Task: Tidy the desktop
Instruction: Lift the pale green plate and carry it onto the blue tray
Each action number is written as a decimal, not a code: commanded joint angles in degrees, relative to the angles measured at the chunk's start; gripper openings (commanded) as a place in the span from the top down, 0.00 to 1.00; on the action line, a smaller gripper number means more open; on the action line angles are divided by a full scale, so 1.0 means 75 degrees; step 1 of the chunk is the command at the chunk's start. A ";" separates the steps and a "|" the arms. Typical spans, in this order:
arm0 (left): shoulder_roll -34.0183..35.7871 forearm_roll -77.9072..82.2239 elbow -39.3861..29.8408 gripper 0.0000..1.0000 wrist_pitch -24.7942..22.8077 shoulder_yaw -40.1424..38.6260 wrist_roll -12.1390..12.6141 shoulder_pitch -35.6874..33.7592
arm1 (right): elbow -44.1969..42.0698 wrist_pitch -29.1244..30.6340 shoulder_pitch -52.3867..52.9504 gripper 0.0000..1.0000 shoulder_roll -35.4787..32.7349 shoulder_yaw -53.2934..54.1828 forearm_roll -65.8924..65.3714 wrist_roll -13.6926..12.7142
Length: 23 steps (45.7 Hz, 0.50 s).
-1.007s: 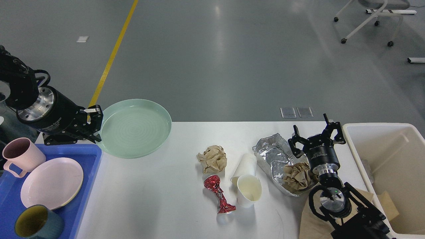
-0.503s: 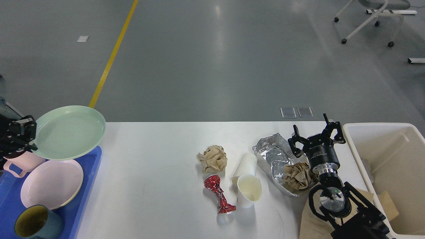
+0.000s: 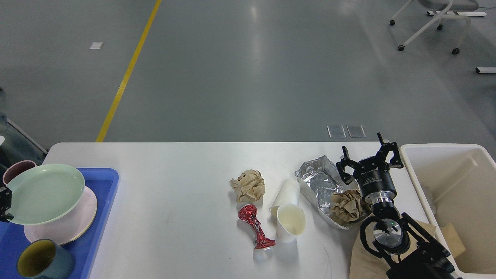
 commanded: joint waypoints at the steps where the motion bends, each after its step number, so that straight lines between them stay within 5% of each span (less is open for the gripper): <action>1: -0.0048 0.0013 0.0069 1.00 0.0015 -0.0291 0.0019 0.0188 | 0.0000 0.0000 0.0000 0.00 0.0003 0.0000 -0.0001 -0.0002; 23: -0.0353 -0.0011 0.0432 1.00 0.0307 -0.0795 0.0124 0.0985 | 0.0000 0.0000 0.0000 0.00 -0.0009 0.0000 -0.0001 0.0010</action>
